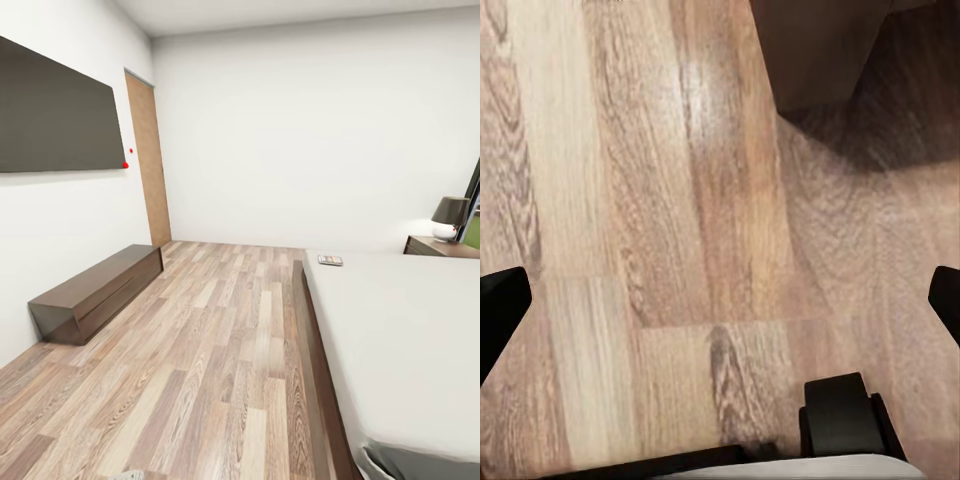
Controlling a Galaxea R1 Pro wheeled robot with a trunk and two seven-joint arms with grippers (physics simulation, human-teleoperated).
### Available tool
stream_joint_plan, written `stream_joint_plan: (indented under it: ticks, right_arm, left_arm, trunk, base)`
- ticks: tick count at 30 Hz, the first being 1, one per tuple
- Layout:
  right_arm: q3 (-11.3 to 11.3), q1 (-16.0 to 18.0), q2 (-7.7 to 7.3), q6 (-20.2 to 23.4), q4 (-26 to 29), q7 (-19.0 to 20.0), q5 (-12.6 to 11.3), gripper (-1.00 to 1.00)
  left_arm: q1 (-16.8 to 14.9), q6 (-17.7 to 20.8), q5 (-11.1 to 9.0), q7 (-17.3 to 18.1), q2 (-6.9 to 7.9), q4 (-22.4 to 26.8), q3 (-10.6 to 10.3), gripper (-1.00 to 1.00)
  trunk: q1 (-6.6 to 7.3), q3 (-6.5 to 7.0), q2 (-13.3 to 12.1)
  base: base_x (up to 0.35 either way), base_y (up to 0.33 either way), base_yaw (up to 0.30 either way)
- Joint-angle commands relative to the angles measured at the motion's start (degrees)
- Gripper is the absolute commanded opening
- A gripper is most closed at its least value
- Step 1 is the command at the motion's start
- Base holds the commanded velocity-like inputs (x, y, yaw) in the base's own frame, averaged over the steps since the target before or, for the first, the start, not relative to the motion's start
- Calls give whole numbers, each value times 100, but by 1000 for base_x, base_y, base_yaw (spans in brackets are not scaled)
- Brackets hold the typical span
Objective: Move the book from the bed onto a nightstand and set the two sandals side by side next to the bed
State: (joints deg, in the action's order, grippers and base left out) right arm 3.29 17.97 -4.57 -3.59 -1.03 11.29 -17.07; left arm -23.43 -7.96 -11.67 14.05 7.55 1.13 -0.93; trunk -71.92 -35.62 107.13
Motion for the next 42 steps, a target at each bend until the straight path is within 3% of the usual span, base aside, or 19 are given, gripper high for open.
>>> stream_joint_plan:
  ticks: [1,36,42]
  right_arm:
    - [31,5,-1,-19,-11,31,-24,100]
    - [36,5,0,-10,-57,67,-32,100]
    - [33,5,0,-10,-62,67,-27,100]
  left_arm:
    - [-4,-12,-45,28,1,-8,-13,100]
    - [-4,-12,-45,28,1,-8,-13,100]
    - [-4,-13,-45,28,1,-8,-13,100]
  trunk:
    - [23,13,-39]
    - [792,641,-1442]
    - [924,749,-1683]
  base:
    - [0,0,0]
    - [0,0,0]
    - [0,0,179]
